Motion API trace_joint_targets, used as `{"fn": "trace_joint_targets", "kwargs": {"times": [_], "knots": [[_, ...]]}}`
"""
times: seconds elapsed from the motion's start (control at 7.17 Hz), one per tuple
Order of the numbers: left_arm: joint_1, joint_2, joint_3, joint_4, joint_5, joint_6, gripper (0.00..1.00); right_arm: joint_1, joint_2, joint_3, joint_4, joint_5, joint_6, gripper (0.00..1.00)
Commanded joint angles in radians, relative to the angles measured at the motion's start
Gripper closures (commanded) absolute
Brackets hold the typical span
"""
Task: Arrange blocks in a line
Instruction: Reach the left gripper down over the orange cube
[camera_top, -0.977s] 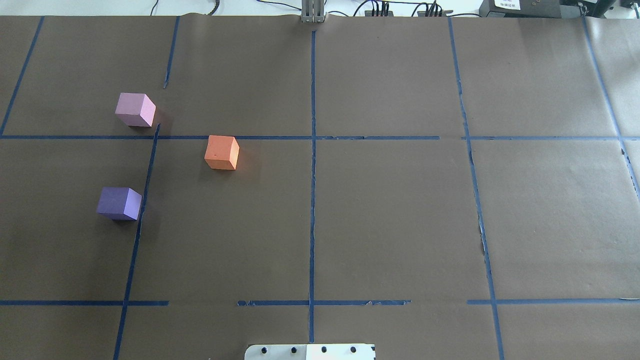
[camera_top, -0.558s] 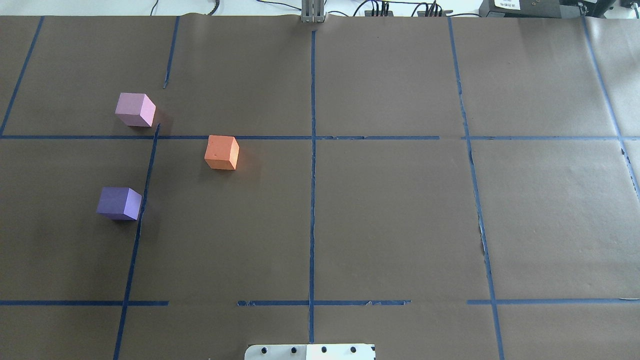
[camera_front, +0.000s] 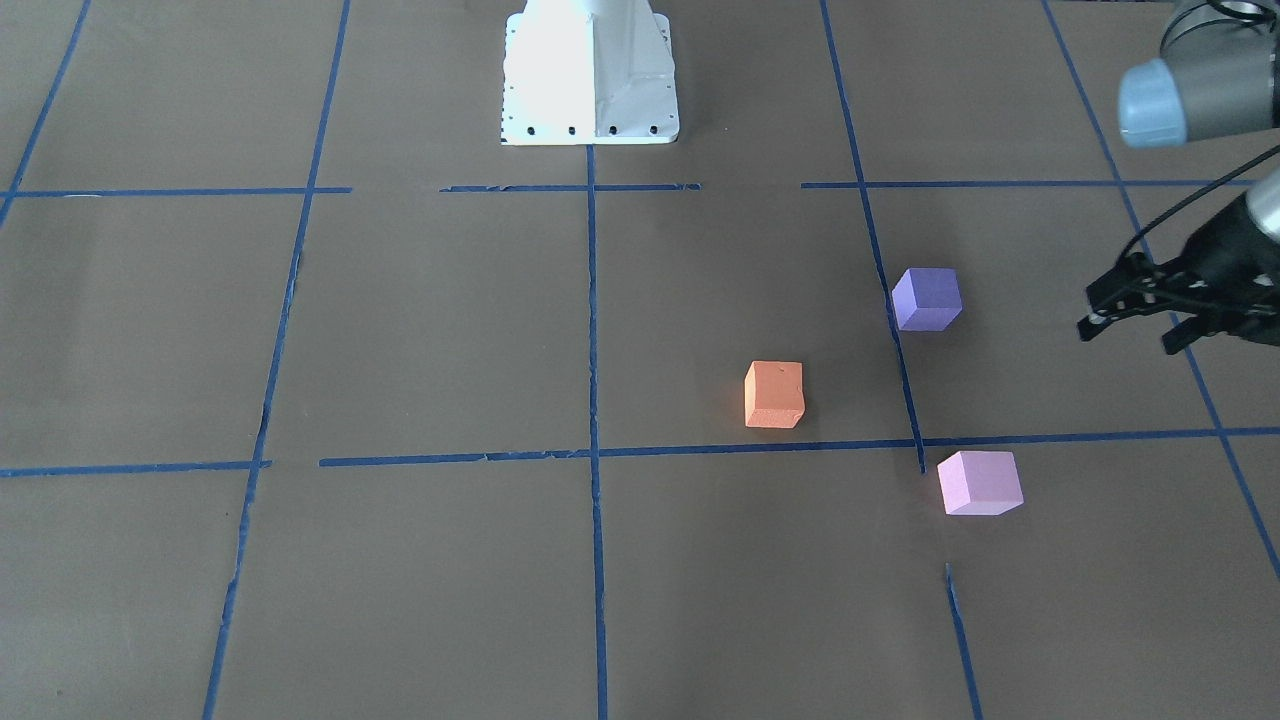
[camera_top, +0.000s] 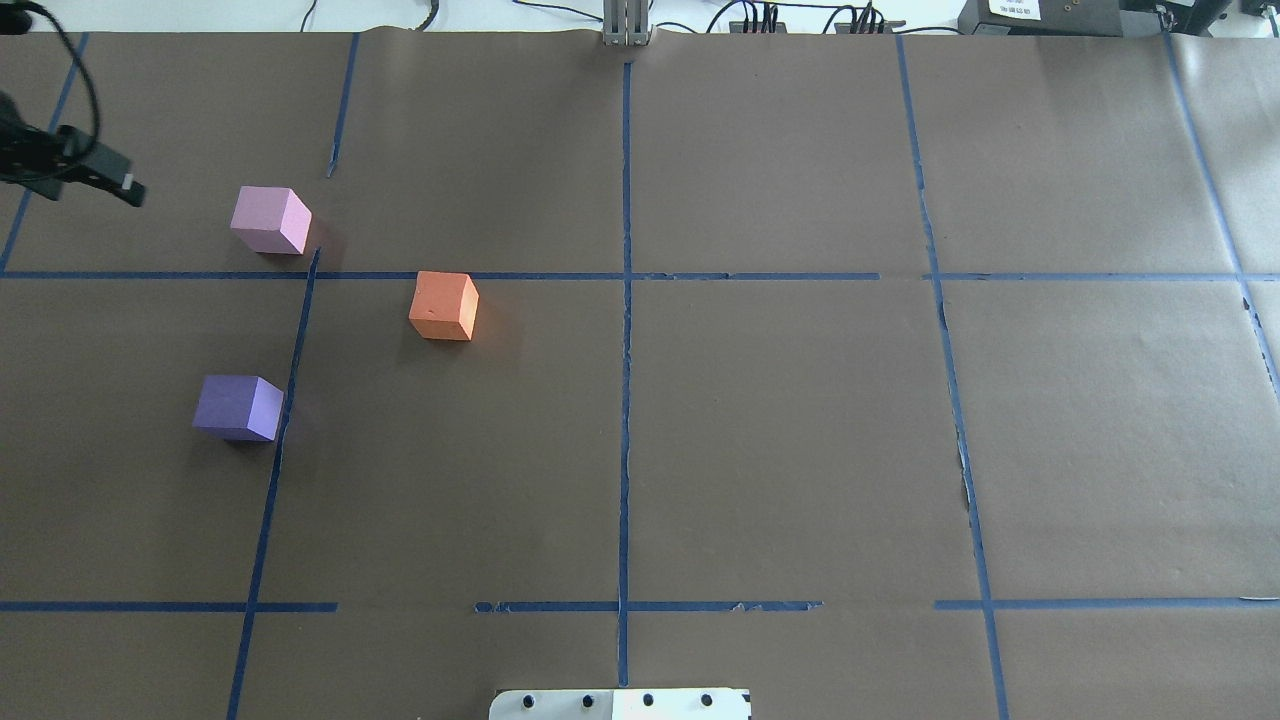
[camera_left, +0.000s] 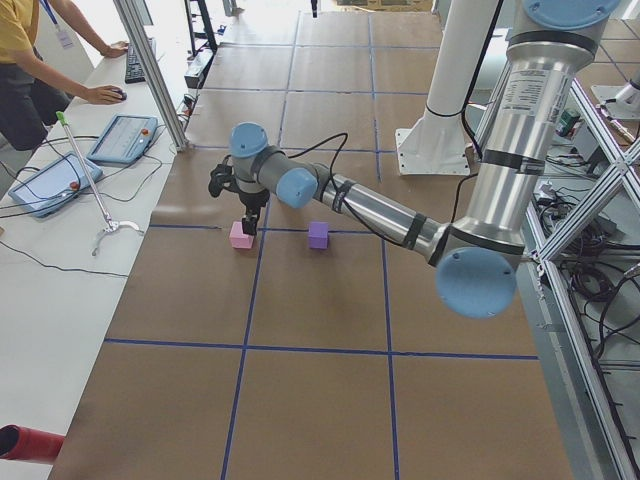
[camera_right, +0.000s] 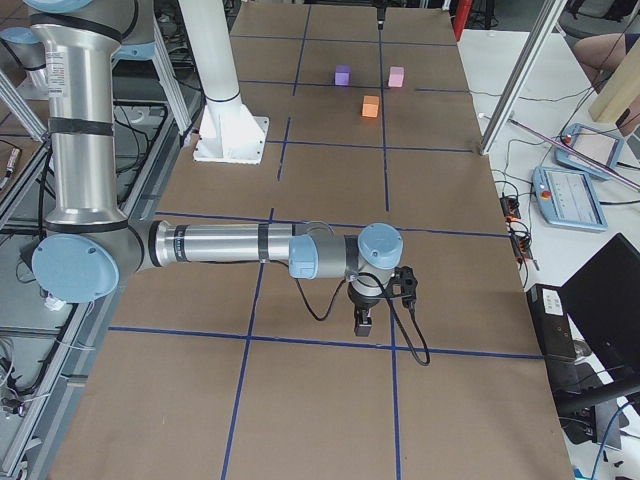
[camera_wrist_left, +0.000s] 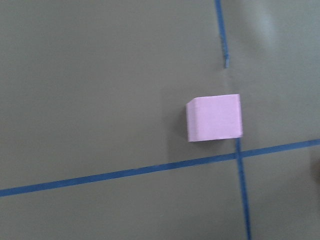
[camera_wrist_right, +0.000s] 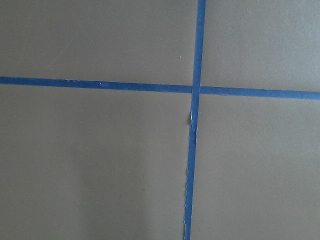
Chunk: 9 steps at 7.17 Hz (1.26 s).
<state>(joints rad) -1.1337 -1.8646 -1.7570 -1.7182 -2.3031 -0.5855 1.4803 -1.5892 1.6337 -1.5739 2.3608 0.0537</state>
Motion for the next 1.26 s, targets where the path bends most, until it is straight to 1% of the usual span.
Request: {"fn": "trace_joint_targets", "kwargs": {"times": [0.0, 0.14, 0.28, 0.42, 0.56, 0.7, 0.98, 1.12], "knots": [[0.266, -0.198, 0.037, 0.011, 0.118, -0.198, 0.00, 0.000, 0.000, 0.000, 0.000, 0.000, 0.000, 0.00], [0.329, -0.249, 0.074, 0.009, 0.163, -0.309, 0.00, 0.000, 0.000, 0.000, -0.001, 0.000, 0.000, 0.00], [0.369, -0.296, 0.112, 0.009, 0.203, -0.382, 0.00, 0.000, 0.000, 0.000, -0.001, 0.000, 0.000, 0.00], [0.393, -0.303, 0.134, 0.003, 0.215, -0.384, 0.00, 0.000, 0.000, 0.000, 0.000, 0.000, 0.000, 0.00], [0.397, -0.303, 0.149, 0.006, 0.281, -0.385, 0.00, 0.000, 0.000, 0.000, -0.001, 0.000, 0.000, 0.00], [0.403, -0.303, 0.171, 0.002, 0.306, -0.439, 0.00, 0.000, 0.000, 0.000, 0.000, 0.000, 0.000, 0.00], [0.416, -0.306, 0.197, -0.008, 0.317, -0.470, 0.00, 0.000, 0.000, 0.000, -0.001, 0.000, 0.000, 0.00], [0.425, -0.312, 0.226, -0.018, 0.326, -0.473, 0.00, 0.000, 0.000, 0.000, -0.001, 0.000, 0.000, 0.00]]}}
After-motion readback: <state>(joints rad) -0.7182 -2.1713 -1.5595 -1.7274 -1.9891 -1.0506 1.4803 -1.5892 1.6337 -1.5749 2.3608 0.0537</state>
